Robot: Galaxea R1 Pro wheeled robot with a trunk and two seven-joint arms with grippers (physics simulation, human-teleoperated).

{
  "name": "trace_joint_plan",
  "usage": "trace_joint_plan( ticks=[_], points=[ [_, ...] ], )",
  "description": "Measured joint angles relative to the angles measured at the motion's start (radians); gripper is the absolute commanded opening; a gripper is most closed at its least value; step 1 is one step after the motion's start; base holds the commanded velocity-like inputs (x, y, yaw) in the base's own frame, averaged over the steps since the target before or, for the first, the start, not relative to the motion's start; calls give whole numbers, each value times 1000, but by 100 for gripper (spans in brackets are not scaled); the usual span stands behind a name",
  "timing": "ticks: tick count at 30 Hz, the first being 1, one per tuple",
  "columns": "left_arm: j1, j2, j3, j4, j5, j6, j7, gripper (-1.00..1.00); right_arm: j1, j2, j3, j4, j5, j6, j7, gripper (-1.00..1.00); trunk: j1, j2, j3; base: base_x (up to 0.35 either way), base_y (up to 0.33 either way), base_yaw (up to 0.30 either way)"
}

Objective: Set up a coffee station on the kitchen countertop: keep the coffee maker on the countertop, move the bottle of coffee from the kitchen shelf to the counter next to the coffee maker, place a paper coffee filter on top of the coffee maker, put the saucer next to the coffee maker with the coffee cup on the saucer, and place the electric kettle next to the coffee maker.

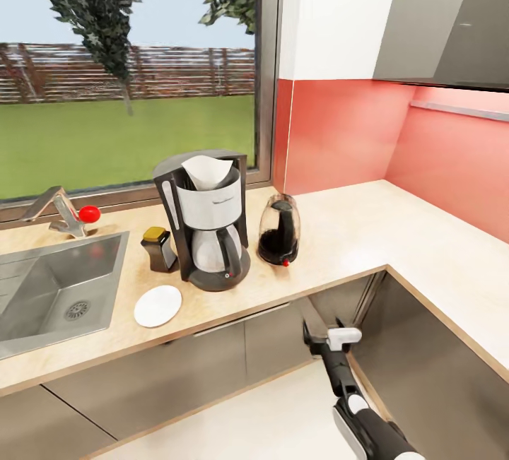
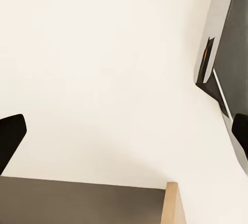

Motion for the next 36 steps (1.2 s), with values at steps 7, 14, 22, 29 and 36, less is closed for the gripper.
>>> trace_joint_plan(
  ticks=[7, 14, 22, 29, 36],
  points=[
    [1, -5, 2, 0, -1, -4, 0, 100, 3, -3, -84, 251, 0, -3, 0, 100, 0, 0, 0, 0, 0, 0],
    [1, -24, 2, 1, -2, -64, -1, 100, 3, 0, -86, 366, 8, 256, 3, 100, 0, 0, 0, 0, 0, 0],
    [1, -54, 1, 0, -2, -103, 0, 100, 27, 44, -86, 513, 12, 657, 11, 100, 0, 0, 0, 0, 0, 0],
    [-1, -58, 3, -2, 0, -113, 1, 100, 46, 43, -86, 517, 12, 663, 11, 100, 0, 0, 0, 0, 0, 0],
    [-2, -63, 16, -1, 5, -208, 1, 100, 48, 48, -87, 516, 8, 663, 11, 100, 0, 0, 0, 0, 0, 39]
  ],
)
